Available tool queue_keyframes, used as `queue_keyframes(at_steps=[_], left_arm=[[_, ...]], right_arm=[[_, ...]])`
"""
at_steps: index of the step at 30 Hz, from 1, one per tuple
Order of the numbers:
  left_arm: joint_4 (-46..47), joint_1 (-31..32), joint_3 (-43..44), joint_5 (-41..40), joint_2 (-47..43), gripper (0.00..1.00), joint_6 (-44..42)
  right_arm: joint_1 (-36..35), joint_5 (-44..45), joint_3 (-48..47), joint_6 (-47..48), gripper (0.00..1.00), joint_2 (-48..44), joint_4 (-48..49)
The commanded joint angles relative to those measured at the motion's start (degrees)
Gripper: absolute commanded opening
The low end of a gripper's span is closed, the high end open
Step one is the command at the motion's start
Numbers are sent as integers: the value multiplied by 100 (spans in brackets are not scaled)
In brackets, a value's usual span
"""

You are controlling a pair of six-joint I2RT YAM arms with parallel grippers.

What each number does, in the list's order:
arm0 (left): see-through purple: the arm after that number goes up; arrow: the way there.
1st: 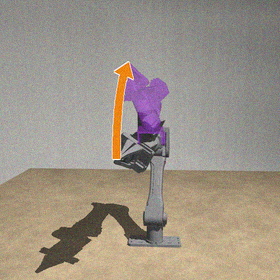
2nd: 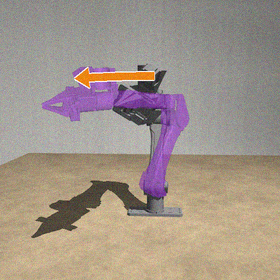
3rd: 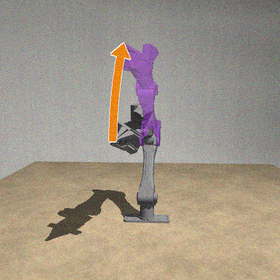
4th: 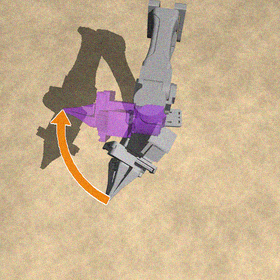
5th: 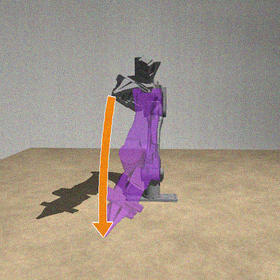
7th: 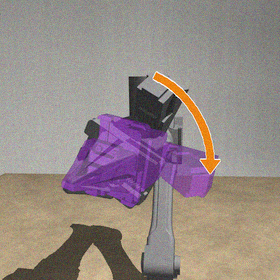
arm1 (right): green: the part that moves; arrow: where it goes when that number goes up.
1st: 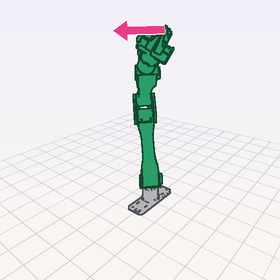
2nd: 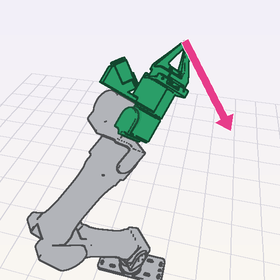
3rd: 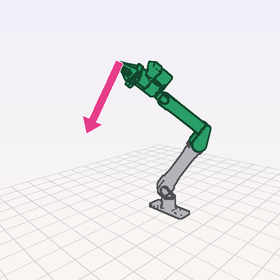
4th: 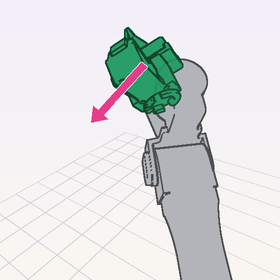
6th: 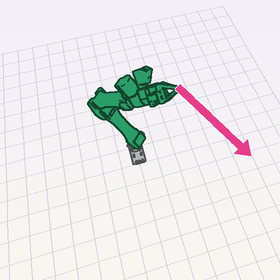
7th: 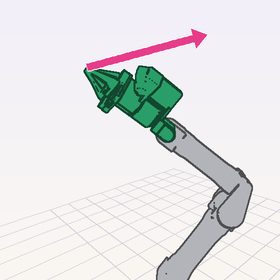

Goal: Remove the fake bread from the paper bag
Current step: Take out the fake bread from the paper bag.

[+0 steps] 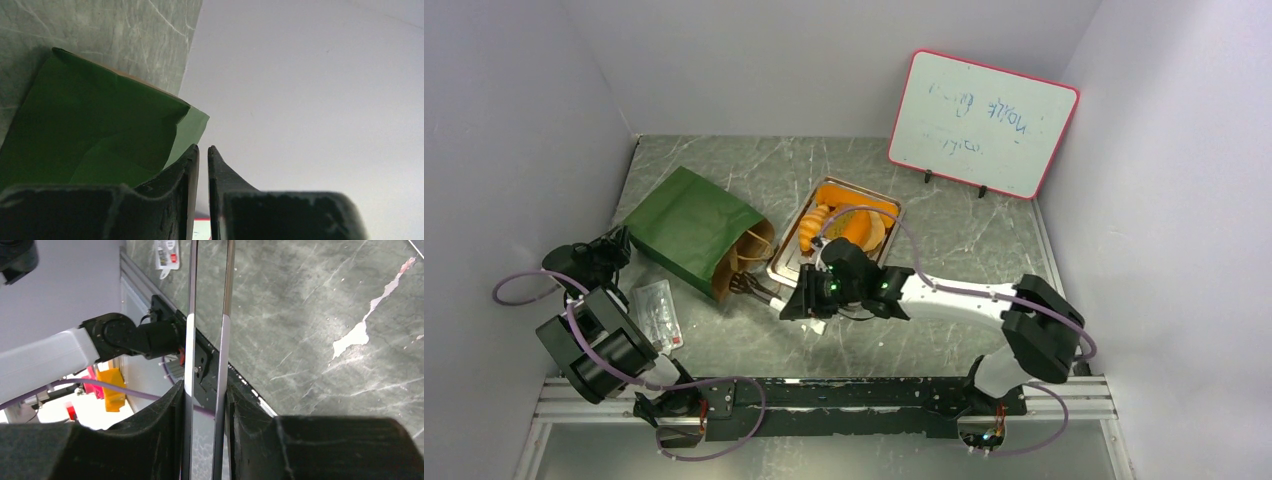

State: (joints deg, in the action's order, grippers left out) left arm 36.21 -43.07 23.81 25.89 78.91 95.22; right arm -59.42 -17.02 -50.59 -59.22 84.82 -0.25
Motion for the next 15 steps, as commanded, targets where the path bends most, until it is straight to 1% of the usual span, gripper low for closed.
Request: queue_keyframes(at_steps=[1, 7, 12, 15], left_arm=[[273, -76, -53, 143, -60, 7, 141], [247, -80, -49, 149, -66, 7, 99], [219, -88, -115, 94, -76, 7, 1], [210, -92, -85, 87, -82, 7, -196]], right_arm=[[1, -52, -265, 90, 29, 474, 645], [68, -83, -818, 168, 28, 1251, 1250], [161, -159, -1218, 176, 28, 1774, 1492], [176, -197, -1528, 266, 28, 2087, 1616]])
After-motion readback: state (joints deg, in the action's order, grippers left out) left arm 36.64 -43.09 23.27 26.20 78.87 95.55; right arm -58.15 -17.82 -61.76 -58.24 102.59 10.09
